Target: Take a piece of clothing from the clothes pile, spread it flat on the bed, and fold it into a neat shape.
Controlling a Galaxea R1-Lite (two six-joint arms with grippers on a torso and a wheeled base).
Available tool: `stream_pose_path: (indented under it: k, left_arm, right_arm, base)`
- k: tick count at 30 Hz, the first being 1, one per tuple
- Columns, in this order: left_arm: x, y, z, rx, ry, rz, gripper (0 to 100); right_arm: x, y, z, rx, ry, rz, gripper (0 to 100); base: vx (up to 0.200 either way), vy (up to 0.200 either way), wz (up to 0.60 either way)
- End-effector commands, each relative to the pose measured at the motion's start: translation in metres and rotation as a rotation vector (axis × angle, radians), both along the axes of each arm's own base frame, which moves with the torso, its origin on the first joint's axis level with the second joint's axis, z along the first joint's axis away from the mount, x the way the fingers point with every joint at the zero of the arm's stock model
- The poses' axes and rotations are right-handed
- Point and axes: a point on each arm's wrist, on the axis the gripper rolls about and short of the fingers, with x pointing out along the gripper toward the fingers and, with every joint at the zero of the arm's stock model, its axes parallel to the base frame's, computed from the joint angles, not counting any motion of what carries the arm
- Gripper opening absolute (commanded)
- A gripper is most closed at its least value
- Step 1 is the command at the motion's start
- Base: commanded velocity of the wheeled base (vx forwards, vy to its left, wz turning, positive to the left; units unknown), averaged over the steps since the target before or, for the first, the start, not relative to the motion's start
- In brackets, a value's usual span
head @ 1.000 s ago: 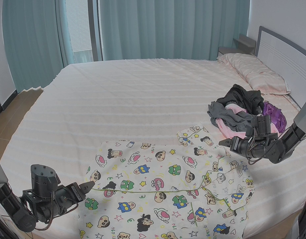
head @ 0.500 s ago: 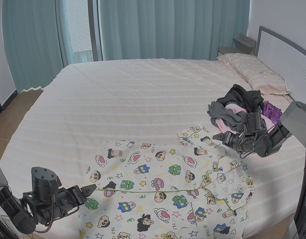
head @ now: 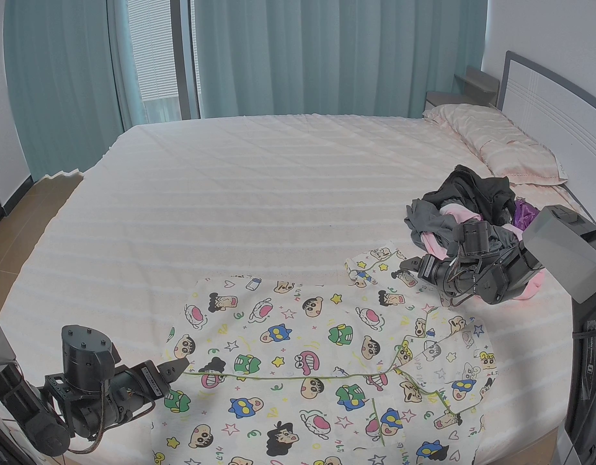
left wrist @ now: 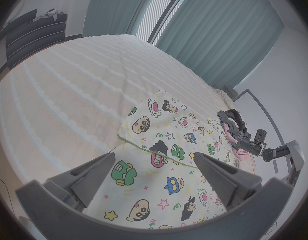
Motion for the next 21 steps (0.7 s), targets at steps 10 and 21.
stream_pose_path:
  k: [10, 21]
  left_arm:
    - [0.0, 0.0, 0.0, 0.002, 0.001, 0.0, 100]
    - [0.0, 0.0, -0.001, 0.003, 0.007, 0.0, 100]
  right_arm:
    - [0.003, -0.001, -0.01, 0.032, 0.024, 0.008, 0]
    - [0.01, -0.005, -0.002, 0.094, 0.0, -0.012, 0]
  base:
    - [0.0, 0.0, 0.0]
    - [0.0, 0.0, 0.0]
